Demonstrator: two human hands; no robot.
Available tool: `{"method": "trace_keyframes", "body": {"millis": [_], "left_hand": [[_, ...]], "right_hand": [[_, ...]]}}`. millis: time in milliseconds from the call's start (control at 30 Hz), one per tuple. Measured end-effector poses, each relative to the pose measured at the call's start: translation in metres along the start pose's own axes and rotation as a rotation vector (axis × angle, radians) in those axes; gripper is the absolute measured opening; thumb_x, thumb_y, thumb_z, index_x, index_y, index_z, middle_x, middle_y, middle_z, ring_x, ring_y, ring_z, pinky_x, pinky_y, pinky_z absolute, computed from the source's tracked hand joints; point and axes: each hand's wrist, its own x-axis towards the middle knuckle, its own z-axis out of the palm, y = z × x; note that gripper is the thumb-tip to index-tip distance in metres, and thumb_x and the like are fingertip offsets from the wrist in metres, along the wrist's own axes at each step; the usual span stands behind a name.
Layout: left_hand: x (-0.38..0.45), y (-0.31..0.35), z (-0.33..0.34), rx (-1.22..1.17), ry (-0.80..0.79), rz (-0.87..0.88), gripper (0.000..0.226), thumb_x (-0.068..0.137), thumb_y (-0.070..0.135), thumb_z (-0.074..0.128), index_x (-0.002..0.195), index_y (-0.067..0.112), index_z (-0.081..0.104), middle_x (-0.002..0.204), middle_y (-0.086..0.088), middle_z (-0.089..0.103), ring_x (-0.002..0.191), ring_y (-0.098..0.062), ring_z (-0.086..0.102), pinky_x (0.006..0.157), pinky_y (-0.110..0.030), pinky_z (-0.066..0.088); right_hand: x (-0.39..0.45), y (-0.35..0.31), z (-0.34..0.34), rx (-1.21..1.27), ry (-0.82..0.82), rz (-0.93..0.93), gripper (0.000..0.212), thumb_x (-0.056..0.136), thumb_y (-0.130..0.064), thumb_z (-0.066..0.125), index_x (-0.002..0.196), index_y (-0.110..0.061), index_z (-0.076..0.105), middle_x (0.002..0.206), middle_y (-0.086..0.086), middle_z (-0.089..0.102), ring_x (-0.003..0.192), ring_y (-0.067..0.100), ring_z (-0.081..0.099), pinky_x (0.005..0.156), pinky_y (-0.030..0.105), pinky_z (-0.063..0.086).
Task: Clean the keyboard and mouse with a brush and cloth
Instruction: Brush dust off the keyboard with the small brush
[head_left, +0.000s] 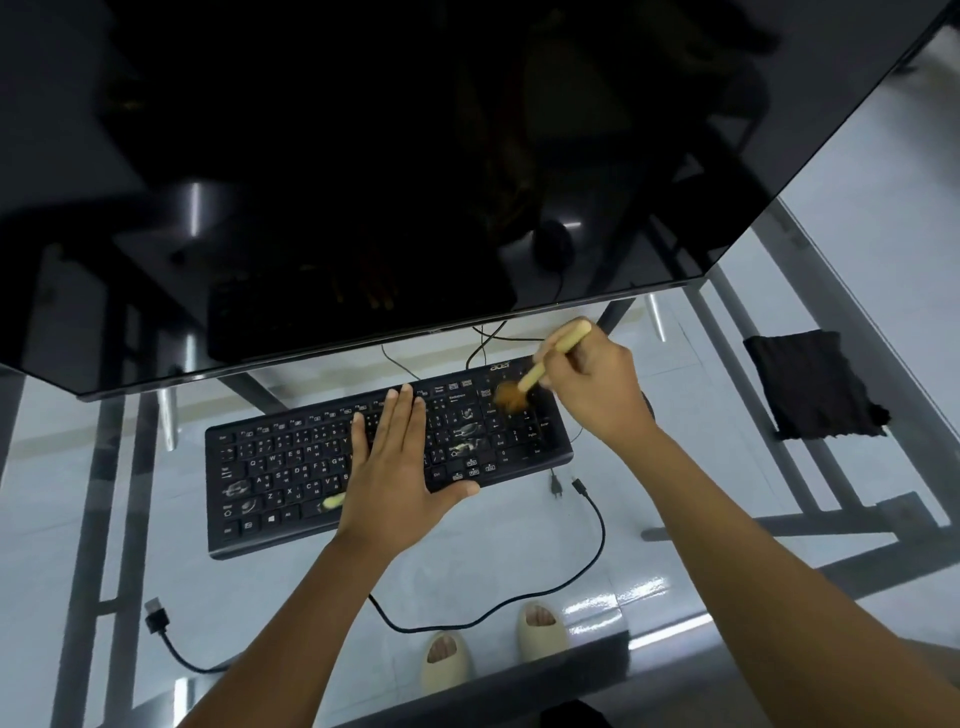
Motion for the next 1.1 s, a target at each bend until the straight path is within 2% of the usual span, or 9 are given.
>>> {"method": "trace_keyframes", "body": {"millis": [100,233,367,500,633,767,900,1033,1100], "left_hand": [[0.002,0.004,-0.002,-0.020,0.009,-0.005,0.111,0.073,0.086,0.028,0.151,0.010,0.007,0.160,-0.003,-0.004,0.145,-0.012,-0.016,0.117,-0.046,-0.011],[0.005,0.011,-0.002,-0.053,0.039,-0.029,0.106,0.076,0.083,0.028,0.151,0.010,0.010,0.160,-0.003,-0.001,0.145,-0.012,-0.015,0.117,-0.045,-0.012],[0.005,0.015,0.000,-0.055,0.029,-0.028,0.106,0.077,0.082,0.031,0.151,0.009,0.009,0.160,-0.003,-0.002,0.145,-0.012,-0.015,0.117,-0.046,-0.011],[0.006,0.020,0.004,-0.057,0.028,-0.055,0.104,0.079,0.080,0.031,0.151,0.009,0.008,0.160,-0.003,-0.005,0.144,-0.013,-0.017,0.117,-0.045,-0.012],[0.005,0.022,0.007,-0.045,0.027,-0.073,0.103,0.080,0.079,0.033,0.151,0.008,0.008,0.160,-0.005,-0.006,0.145,-0.015,-0.018,0.116,-0.045,-0.012],[0.004,0.024,0.007,-0.029,0.028,-0.072,0.103,0.081,0.077,0.035,0.151,0.007,0.007,0.160,-0.006,-0.007,0.145,-0.016,-0.018,0.117,-0.047,-0.010],[0.003,0.027,0.008,-0.011,0.031,-0.084,0.099,0.084,0.075,0.033,0.151,0.006,0.008,0.160,-0.008,-0.006,0.145,-0.018,-0.016,0.117,-0.048,-0.009],[0.000,0.026,0.009,0.014,0.037,-0.086,0.096,0.086,0.073,0.030,0.150,0.005,0.010,0.160,-0.009,-0.003,0.146,-0.020,-0.013,0.117,-0.048,-0.007],[-0.001,0.024,0.008,0.027,0.030,-0.079,0.094,0.086,0.072,0.029,0.150,0.005,0.011,0.160,-0.009,-0.001,0.146,-0.019,-0.011,0.117,-0.049,-0.005]], "right_hand": [[-0.008,0.004,-0.002,-0.128,-0.128,-0.048,0.008,0.091,-0.010,0.054,0.085,-0.011,0.058,0.060,-0.007,0.064,0.051,0.000,0.058,0.048,0.008,0.039],[-0.006,0.013,-0.013,-0.023,0.113,-0.035,0.007,0.092,-0.014,0.054,0.089,-0.013,0.060,0.068,-0.008,0.065,0.059,0.006,0.062,0.052,0.015,0.045],[-0.009,0.015,-0.013,-0.178,-0.150,-0.026,0.009,0.092,-0.018,0.054,0.086,-0.013,0.059,0.060,-0.008,0.061,0.054,0.008,0.060,0.050,0.024,0.047],[-0.009,0.016,-0.016,-0.115,0.109,-0.061,0.011,0.094,-0.021,0.054,0.089,-0.013,0.058,0.063,-0.008,0.062,0.053,0.002,0.056,0.050,0.015,0.041],[-0.009,0.014,-0.009,-0.179,-0.120,-0.001,0.012,0.094,-0.021,0.054,0.087,-0.012,0.058,0.063,-0.007,0.061,0.053,0.008,0.057,0.050,0.021,0.044],[-0.005,0.014,-0.008,-0.110,0.130,-0.069,0.014,0.096,-0.026,0.053,0.090,-0.014,0.056,0.071,-0.008,0.065,0.061,0.004,0.060,0.056,0.013,0.044],[-0.001,0.008,-0.001,-0.138,-0.047,-0.046,0.017,0.096,-0.023,0.054,0.088,-0.009,0.056,0.067,-0.008,0.068,0.056,0.000,0.059,0.053,0.006,0.038],[0.007,0.008,0.004,0.017,0.180,-0.043,0.010,0.096,-0.018,0.056,0.089,-0.012,0.057,0.076,0.001,0.069,0.066,0.002,0.064,0.060,0.005,0.044],[0.011,0.005,0.008,0.079,0.112,0.027,0.014,0.095,-0.024,0.058,0.090,-0.011,0.059,0.074,-0.001,0.071,0.068,0.006,0.067,0.065,0.013,0.052]]}}
